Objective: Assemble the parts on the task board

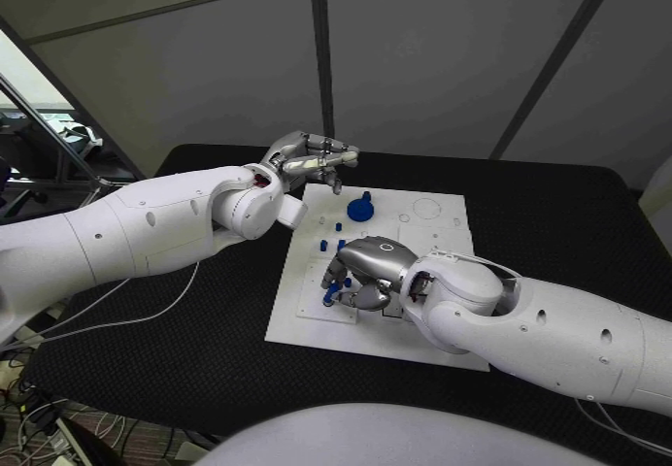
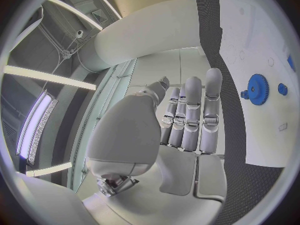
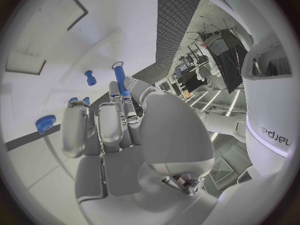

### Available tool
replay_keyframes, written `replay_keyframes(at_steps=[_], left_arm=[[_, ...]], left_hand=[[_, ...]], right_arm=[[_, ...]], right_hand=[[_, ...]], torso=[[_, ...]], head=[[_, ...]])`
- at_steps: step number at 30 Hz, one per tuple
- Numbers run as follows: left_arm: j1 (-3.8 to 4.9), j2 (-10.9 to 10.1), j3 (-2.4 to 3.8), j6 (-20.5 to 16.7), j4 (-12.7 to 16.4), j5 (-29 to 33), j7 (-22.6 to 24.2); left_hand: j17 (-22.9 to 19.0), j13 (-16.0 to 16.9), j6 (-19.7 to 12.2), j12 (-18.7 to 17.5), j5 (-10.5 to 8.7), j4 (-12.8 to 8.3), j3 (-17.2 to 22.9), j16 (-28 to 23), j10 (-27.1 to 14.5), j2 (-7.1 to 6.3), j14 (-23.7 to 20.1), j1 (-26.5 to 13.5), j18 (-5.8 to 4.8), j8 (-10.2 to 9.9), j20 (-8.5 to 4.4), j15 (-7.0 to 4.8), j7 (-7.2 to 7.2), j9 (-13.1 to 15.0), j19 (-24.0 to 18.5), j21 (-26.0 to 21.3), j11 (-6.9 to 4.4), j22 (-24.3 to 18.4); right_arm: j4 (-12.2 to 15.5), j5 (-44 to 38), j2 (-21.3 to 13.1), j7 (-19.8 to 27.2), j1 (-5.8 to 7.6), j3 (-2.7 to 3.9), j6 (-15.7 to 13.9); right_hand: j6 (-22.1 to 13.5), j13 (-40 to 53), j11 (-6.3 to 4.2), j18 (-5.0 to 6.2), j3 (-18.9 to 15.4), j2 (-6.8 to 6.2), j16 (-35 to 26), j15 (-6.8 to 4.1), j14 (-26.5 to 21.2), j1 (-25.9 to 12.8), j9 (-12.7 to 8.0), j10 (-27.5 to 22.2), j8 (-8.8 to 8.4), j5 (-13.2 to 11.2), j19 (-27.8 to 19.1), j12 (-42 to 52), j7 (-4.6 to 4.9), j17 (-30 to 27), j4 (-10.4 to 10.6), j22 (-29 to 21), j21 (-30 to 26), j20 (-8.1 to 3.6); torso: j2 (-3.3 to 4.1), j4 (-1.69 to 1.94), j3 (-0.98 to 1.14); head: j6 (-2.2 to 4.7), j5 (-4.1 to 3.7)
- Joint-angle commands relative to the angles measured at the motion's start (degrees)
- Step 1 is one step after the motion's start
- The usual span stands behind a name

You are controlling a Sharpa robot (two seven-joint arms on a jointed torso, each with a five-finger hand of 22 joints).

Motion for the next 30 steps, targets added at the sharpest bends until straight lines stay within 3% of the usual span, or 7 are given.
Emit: replay_keyframes(at_steps=[1,11,18,23,28,30], left_arm=[[0.11,0.1,0.05,0.4,0.1,0.2,0.6],[0.11,0.1,0.05,0.4,0.1,0.2,0.5],[0.11,0.2,0.05,0.4,0.1,0.2,0.5],[0.12,0.2,0.05,0.5,0.1,0.2,0.4],[0.12,0.2,0.05,0.5,0.1,0.2,0.4],[0.12,0.1,0.05,0.5,0.1,0.2,0.4]], left_hand=[[-0.1,0.0,-0.3,0.4,-0.19,0.2,0.0,-0.1,-0.3,0.49,-0.3,-0.3,2.39,0.3,0.25,-0.03,0.09,0.0,-0.1,-0.4,-0.15,-0.1],[-0.1,0.0,-0.3,0.4,-0.19,0.2,0.0,-0.1,-0.3,0.49,-0.3,-0.3,2.39,0.3,0.25,-0.03,0.09,0.0,-0.1,-0.4,-0.15,-0.1],[-0.1,0.0,-0.3,0.4,-0.19,0.2,0.0,-0.1,-0.3,0.49,-0.3,-0.3,2.39,0.3,0.25,-0.03,0.09,0.0,-0.1,-0.4,-0.15,-0.1],[-0.1,0.0,-0.3,0.4,-0.19,0.2,0.0,-0.1,-0.3,0.49,-0.3,-0.3,2.39,0.3,0.25,-0.03,0.09,0.0,-0.1,-0.4,-0.15,-0.1],[-0.1,0.0,-0.3,0.4,-0.19,0.2,0.0,-0.1,-0.3,0.49,-0.3,-0.3,2.39,0.3,0.25,-0.03,0.09,0.0,-0.1,-0.4,-0.15,-0.1],[-0.1,0.0,-0.3,0.4,-0.19,0.2,0.0,-0.1,-0.3,0.49,-0.3,-0.3,2.39,0.3,0.25,-0.03,0.09,0.0,-0.1,-0.4,-0.15,-0.1]], right_arm=[[-0.1,-1.1,0.2,-0.2,0.04,-0.05,2.5],[-0.7,-2.6,0.6,-1.0,-0.01,-0.28,3.5],[-1.0,-3.9,1.1,-1.5,-0.04,-1.26,3.6],[-1.1,-4.5,1.5,-1.5,-0.08,-1.56,3.6],[-1.4,-4.5,1.7,-1.1,-0.11,-1.66,3.2],[-1.5,-4.5,1.7,-1.0,-0.11,-1.67,2.7]], right_hand=[[0.6,0.1,0.02,-1.09,0.4,-0.06,0.2,-0.31,1.4,-0.4,0.1,0.5,0.36,0.1,1.3,-0.4,0.0,0.0,0.0,7.2,0.1,-0.17],[0.7,0.1,0.01,-1.07,0.4,-0.04,0.2,-0.32,1.4,-0.5,0.1,0.6,0.36,0.1,1.3,-0.4,-0.02,-0.1,0.0,7.1,0.0,-0.17],[0.7,0.1,0.01,-1.04,0.4,-0.07,0.1,-0.32,1.4,-0.6,0.1,0.6,0.33,0.0,1.2,-0.5,-0.02,-0.3,0.1,7.0,-0.2,-0.17],[0.5,0.0,0.06,-0.99,0.3,-0.21,0.1,-0.3,1.3,-0.8,0.0,0.4,0.12,-0.2,1.1,-0.7,0.02,-0.5,0.1,6.9,-0.4,-0.16],[-2.7,-0.4,1.43,-0.59,-0.2,-1.8,-0.5,0.76,0.9,-3.0,-0.8,-3.2,-1.9,0.0,0.2,-3.2,1.41,-1.7,1.0,5.8,-2.6,0.45],[-6.4,-0.3,1.75,-0.22,-1.2,-3.03,-0.9,1.13,0.6,-4.3,-1.6,-5.1,-2.44,-0.6,-0.5,-4.2,1.27,-2.6,1.5,4.8,-4.4,0.83]], torso=[[0.01,0.04,-0.01],[-0.01,0.01,-0.03],[-0.01,0.04,-0.03],[0.0,0.01,-0.02],[-0.02,0.01,-0.05],[-0.02,0.01,-0.05]], head=[[-0.1,-0.03],[-0.13,-0.02],[-0.16,-0.09],[-0.17,-0.09],[-0.14,-0.05],[-0.14,-0.05]])
